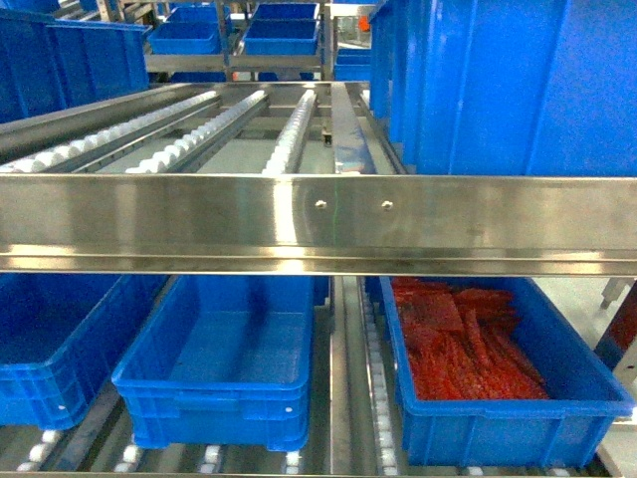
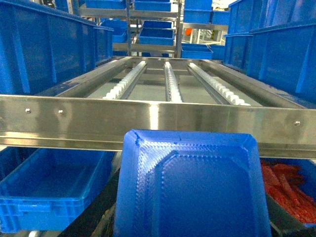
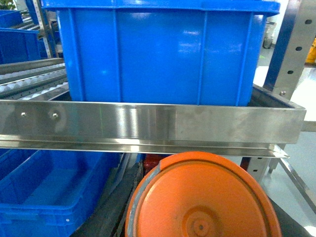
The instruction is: Sort blue parts and orange caps into right shelf containers
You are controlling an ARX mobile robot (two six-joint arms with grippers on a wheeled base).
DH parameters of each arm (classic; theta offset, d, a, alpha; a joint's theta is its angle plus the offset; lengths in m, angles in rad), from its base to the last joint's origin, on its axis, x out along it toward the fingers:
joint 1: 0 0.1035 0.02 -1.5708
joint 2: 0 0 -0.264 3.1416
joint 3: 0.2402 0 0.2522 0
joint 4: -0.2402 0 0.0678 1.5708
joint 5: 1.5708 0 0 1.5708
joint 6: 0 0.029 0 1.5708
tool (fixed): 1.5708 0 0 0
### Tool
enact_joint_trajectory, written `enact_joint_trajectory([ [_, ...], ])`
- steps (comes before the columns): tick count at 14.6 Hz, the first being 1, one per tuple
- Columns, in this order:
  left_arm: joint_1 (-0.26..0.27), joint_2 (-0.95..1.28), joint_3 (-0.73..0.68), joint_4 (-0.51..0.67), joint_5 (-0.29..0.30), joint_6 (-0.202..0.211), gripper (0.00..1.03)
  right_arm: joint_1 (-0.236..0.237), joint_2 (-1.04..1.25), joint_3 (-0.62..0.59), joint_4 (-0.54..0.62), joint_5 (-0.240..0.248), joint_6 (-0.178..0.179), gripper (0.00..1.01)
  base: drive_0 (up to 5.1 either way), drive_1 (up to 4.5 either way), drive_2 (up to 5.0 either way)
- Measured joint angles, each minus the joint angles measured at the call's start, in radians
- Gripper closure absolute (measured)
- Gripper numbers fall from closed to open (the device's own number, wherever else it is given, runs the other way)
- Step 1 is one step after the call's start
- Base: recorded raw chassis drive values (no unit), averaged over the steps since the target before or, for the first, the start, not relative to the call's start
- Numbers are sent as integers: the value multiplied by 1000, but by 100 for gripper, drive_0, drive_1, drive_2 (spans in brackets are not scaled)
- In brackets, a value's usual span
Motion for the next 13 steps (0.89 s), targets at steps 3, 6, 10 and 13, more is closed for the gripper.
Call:
enact_joint_trajectory([
  [3,0,0,0,0,0,0,59,0,0,0,1,0,0,57,-484,261,261],
  [6,0,0,0,2,0,0,59,0,0,0,0,0,0,57,-503,242,242],
  [10,0,0,0,2,1,0,59,0,0,0,1,0,0,57,-503,242,242],
  [13,0,0,0,0,0,0,59,0,0,0,-2,0,0,57,-490,255,255],
])
